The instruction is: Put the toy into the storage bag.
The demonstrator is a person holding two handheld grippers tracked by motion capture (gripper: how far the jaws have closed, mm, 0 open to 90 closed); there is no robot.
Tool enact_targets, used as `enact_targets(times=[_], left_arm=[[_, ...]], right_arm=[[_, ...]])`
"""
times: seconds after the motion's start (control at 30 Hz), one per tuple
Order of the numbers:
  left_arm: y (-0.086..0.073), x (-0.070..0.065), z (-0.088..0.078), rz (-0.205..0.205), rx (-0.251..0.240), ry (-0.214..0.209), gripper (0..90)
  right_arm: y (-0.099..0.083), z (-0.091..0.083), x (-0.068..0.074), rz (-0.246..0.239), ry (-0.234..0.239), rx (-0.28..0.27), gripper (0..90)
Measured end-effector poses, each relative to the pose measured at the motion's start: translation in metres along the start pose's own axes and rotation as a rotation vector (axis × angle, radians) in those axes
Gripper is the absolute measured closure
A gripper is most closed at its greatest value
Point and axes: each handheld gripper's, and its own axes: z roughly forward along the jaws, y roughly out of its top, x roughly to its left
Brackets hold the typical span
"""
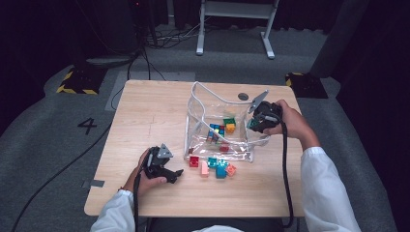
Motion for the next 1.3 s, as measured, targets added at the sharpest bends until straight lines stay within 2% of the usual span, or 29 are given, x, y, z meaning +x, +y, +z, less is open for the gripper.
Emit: enact_targets(times=[0.1,0.23,0.27,0.37,0.47,0.5,0.67,0.77,0.9,1.1,1.3], left_arm=[[0.0,0.0,0.0,0.002,0.0,0.002,5.3],[0.0,0.0,0.0,0.0,0.0,0.0,5.3],[0.0,0.0,0.0,0.0,0.0,0.0,5.2],[0.0,0.0,0.0,0.001,0.0,0.0,5.3],[0.0,0.0,0.0,0.0,0.0,0.0,5.3],[0.0,0.0,0.0,0.001,0.001,0.0,5.2],[0.0,0.0,0.0,0.003,0.002,-0.001,5.2],[0.0,0.0,0.0,0.003,0.002,0.0,5.2],[0.0,0.0,0.0,0.001,0.0,0.0,5.2],[0.0,0.0,0.0,0.004,0.003,0.0,5.2],[0.0,0.0,0.0,0.003,0.003,-0.001,5.2]], right_arm=[[-0.002,0.0,0.0,-0.003,-0.006,0.018,59.2],[-0.004,-0.003,0.0,-0.006,0.002,-0.017,58.9],[-0.005,-0.004,0.001,0.006,0.0,-0.028,58.7],[-0.007,-0.007,0.0,0.019,0.016,-0.093,52.9],[-0.014,-0.015,0.001,0.053,0.02,-0.175,51.9],[-0.016,-0.019,0.002,0.052,0.016,-0.201,51.5],[-0.03,-0.036,0.01,0.127,-0.013,-0.339,44.1],[-0.037,-0.044,0.014,0.139,-0.029,-0.405,40.2],[-0.048,-0.055,0.019,0.168,-0.061,-0.472,34.3],[-0.065,-0.071,0.031,0.245,-0.106,-0.55,30.9],[-0.084,-0.079,0.041,0.279,-0.133,-0.589,29.6]])
